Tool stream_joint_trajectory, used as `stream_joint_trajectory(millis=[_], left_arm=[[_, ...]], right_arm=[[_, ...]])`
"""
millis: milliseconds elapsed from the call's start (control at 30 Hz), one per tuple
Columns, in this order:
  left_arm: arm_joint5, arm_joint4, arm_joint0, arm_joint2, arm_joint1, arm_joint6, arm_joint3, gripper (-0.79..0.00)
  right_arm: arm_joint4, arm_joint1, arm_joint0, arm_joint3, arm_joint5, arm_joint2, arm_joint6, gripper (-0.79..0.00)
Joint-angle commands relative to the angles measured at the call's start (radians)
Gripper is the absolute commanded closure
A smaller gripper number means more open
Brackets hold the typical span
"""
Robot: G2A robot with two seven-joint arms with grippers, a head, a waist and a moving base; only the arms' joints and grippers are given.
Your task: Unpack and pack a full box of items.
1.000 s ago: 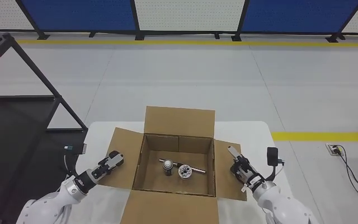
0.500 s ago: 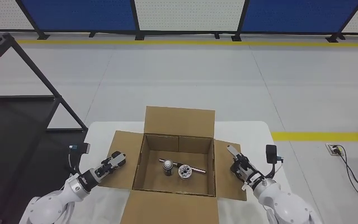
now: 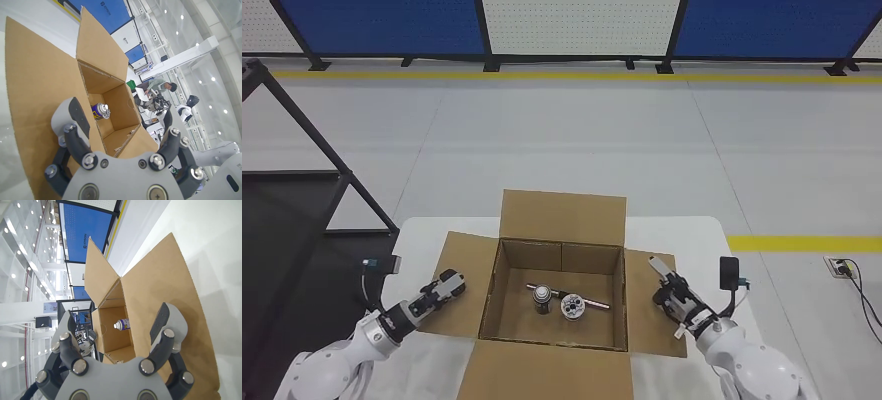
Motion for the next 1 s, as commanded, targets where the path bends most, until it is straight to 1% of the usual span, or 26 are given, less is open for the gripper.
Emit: stream_joint_trajectory(millis=[0,67,200,267,333,433,700,833,900,967], left_arm=[[-0.014,-0.011,0.003,-0.020,0.003,-0.002,-0.010,-0.785],[-0.019,-0.019,0.003,-0.040,0.007,-0.004,-0.023,-0.785],[-0.040,-0.101,0.011,-0.093,0.015,-0.028,-0.067,-0.785],[-0.050,-0.170,0.022,-0.112,0.017,-0.048,-0.081,-0.785],[-0.058,-0.261,0.034,-0.127,0.019,-0.082,-0.089,-0.785],[-0.084,-0.354,0.062,-0.154,0.022,-0.136,-0.099,-0.785],[-0.084,-0.354,0.062,-0.154,0.022,-0.136,-0.099,-0.785],[-0.084,-0.354,0.062,-0.154,0.022,-0.136,-0.099,-0.785],[-0.066,-0.351,0.068,-0.148,0.021,-0.105,-0.115,-0.785],[-0.055,-0.353,0.069,-0.150,0.020,-0.068,-0.122,-0.785]], right_arm=[[0.040,-0.001,-0.012,-0.010,-0.056,0.011,0.005,-0.785],[0.079,-0.001,-0.024,-0.018,-0.117,0.020,0.017,-0.785],[0.124,-0.001,-0.041,-0.042,-0.238,0.025,0.047,-0.785],[0.138,-0.001,-0.041,-0.043,-0.296,0.020,0.074,-0.785],[0.204,-0.002,-0.038,-0.032,-0.341,0.011,0.131,-0.785],[0.204,-0.002,-0.038,-0.032,-0.341,0.011,0.131,-0.785],[0.204,-0.002,-0.038,-0.032,-0.341,0.011,0.131,-0.785],[0.120,0.000,-0.013,-0.057,-0.367,-0.035,0.159,-0.785],[0.053,0.002,0.007,-0.072,-0.385,-0.057,0.170,-0.785],[-0.029,0.003,0.030,-0.093,-0.373,-0.086,0.181,-0.785]])
